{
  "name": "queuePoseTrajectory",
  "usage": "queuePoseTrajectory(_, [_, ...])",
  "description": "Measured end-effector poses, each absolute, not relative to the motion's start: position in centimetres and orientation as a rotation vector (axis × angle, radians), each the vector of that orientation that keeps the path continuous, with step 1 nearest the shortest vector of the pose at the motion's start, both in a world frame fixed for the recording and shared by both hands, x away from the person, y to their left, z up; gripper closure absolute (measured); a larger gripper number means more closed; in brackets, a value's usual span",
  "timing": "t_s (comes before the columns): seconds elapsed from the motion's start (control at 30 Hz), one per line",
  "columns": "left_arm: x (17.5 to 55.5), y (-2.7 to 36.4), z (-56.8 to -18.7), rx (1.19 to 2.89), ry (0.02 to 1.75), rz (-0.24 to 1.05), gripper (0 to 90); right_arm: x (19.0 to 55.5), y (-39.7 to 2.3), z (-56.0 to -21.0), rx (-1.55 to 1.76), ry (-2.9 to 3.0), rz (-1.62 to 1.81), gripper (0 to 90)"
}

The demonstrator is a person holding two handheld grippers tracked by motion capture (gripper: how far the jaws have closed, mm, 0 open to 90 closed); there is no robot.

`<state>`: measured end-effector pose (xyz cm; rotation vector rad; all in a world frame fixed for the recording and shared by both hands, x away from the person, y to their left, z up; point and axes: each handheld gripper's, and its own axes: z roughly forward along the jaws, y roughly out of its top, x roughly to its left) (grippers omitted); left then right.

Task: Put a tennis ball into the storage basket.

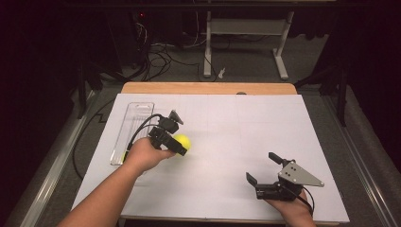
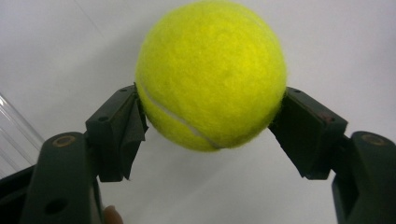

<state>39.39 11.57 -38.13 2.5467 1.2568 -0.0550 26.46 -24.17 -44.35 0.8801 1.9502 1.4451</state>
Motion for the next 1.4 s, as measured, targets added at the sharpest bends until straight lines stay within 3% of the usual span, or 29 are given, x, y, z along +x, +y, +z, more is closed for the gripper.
queuePoseTrajectory(0.8, [37.7,11.8,-38.6,2.698,1.280,-0.202,29.0,26.4,-24.2,-44.3,0.874,1.954,1.443,0.1])
queuePoseTrajectory(1.4, [37.8,12.3,-37.6,2.702,1.287,-0.304,29.0,26.4,-24.1,-44.3,0.868,1.959,1.445,0.1])
